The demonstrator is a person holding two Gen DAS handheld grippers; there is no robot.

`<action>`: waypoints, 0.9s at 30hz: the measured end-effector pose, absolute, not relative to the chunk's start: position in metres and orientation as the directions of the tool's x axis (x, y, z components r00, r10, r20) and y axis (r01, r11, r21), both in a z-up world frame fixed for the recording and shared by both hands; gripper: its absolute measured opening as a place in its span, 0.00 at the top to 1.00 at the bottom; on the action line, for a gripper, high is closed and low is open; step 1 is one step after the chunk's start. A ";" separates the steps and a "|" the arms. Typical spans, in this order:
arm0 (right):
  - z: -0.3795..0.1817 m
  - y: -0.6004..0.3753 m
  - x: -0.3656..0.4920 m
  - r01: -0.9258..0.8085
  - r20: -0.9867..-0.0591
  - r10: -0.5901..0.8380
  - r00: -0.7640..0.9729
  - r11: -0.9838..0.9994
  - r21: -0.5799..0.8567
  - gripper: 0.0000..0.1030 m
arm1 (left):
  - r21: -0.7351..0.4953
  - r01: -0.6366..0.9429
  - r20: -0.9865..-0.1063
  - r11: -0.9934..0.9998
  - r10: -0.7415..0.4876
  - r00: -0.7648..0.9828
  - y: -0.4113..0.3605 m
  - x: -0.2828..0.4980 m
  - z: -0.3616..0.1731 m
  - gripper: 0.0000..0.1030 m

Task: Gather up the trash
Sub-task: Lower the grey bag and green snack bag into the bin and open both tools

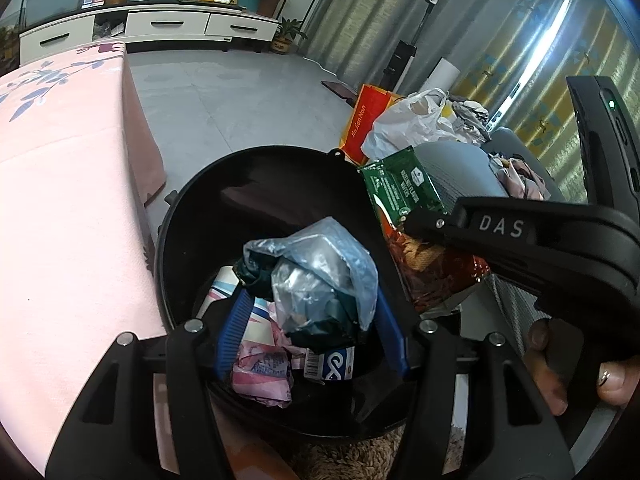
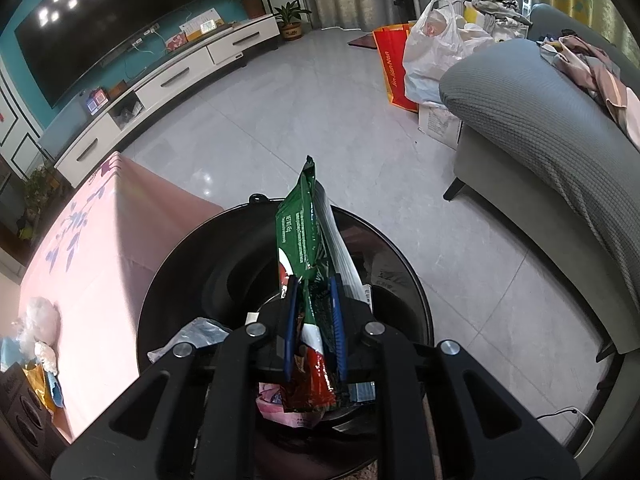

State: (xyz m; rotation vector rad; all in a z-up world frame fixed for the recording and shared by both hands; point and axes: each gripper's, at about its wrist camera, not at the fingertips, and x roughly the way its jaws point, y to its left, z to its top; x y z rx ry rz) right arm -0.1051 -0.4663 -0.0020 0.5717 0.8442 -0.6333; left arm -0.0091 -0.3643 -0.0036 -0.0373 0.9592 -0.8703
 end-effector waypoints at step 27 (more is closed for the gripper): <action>0.000 -0.467 -0.106 0.707 -0.813 -0.281 0.511 0.675 0.211 0.65 | -0.396 0.643 -0.700 0.656 -0.668 0.251 -0.365 -0.012 -0.006 0.40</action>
